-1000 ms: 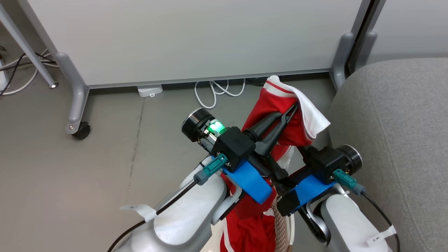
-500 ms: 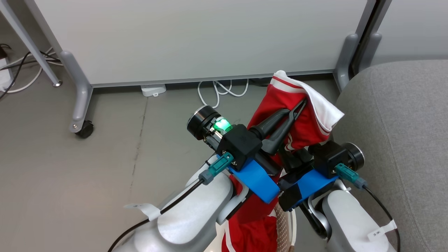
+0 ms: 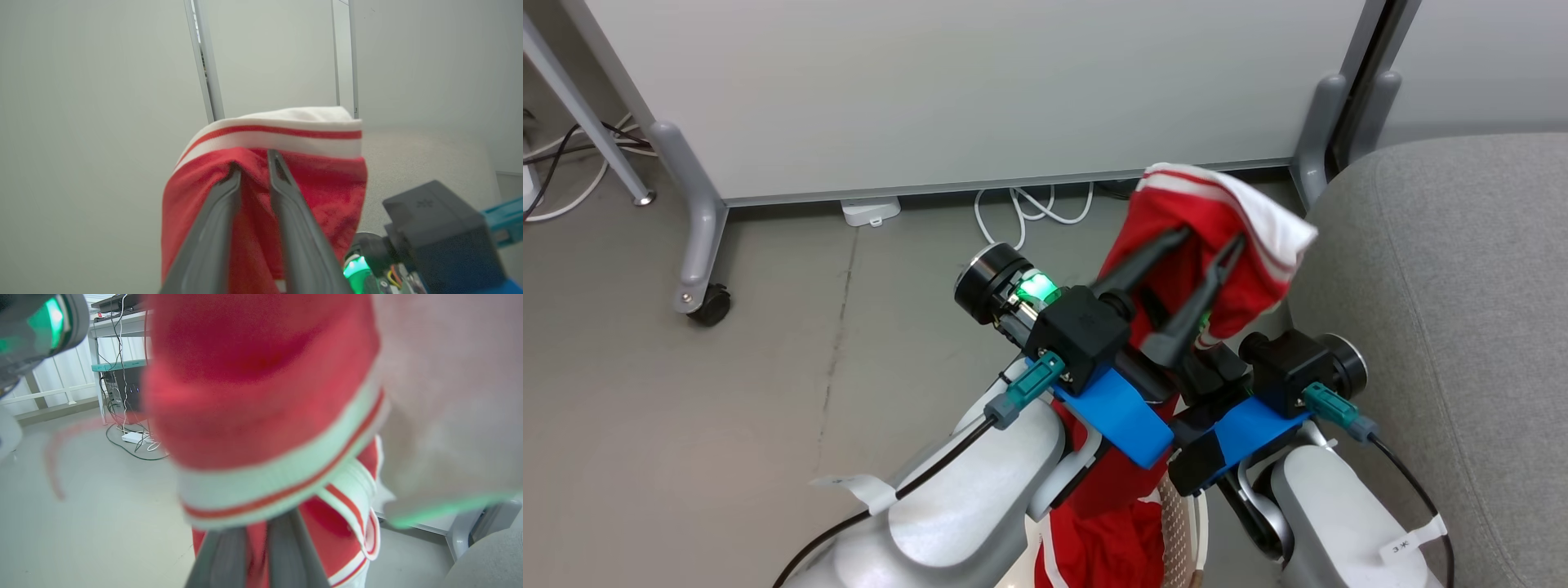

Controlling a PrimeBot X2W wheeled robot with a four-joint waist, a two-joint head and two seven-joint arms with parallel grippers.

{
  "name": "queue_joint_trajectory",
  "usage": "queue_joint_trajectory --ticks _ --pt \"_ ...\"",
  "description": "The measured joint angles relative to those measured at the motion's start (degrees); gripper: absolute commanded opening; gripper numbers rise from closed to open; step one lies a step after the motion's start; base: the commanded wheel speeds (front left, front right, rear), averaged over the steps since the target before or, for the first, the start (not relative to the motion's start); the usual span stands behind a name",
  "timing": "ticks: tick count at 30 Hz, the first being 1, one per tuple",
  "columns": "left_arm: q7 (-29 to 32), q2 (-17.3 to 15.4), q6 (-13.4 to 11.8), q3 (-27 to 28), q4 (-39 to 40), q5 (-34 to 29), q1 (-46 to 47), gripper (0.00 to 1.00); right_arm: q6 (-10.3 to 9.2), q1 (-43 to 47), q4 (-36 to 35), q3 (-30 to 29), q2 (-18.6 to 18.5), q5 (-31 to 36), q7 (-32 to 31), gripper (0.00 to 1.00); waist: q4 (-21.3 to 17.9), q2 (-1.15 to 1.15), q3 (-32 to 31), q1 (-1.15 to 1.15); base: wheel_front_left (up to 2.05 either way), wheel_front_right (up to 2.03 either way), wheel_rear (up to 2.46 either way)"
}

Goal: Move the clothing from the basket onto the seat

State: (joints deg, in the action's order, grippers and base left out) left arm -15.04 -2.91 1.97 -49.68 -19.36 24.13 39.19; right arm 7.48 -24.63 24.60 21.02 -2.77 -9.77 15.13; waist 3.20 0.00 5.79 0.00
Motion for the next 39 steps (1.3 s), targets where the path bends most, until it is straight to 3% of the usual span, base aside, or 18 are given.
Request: queue_joint_trajectory --ticks 22,39 --pt "-0.03 0.01 -0.08 0.63 -0.56 -1.19 -0.56 1.0 0.0 1.44 -0.87 -0.63 0.0 -0.43 0.0 0.0 -1.4 0.0 -0.14 0.0 0.0 0.0 0.0" --pt "-0.03 -0.02 0.7 1.89 -2.9 -3.26 -2.04 1.0 0.0 4.19 -5.12 -6.88 -0.02 3.46 0.0 0.0 -7.56 0.0 1.75 0.0 0.0 0.0 0.0"
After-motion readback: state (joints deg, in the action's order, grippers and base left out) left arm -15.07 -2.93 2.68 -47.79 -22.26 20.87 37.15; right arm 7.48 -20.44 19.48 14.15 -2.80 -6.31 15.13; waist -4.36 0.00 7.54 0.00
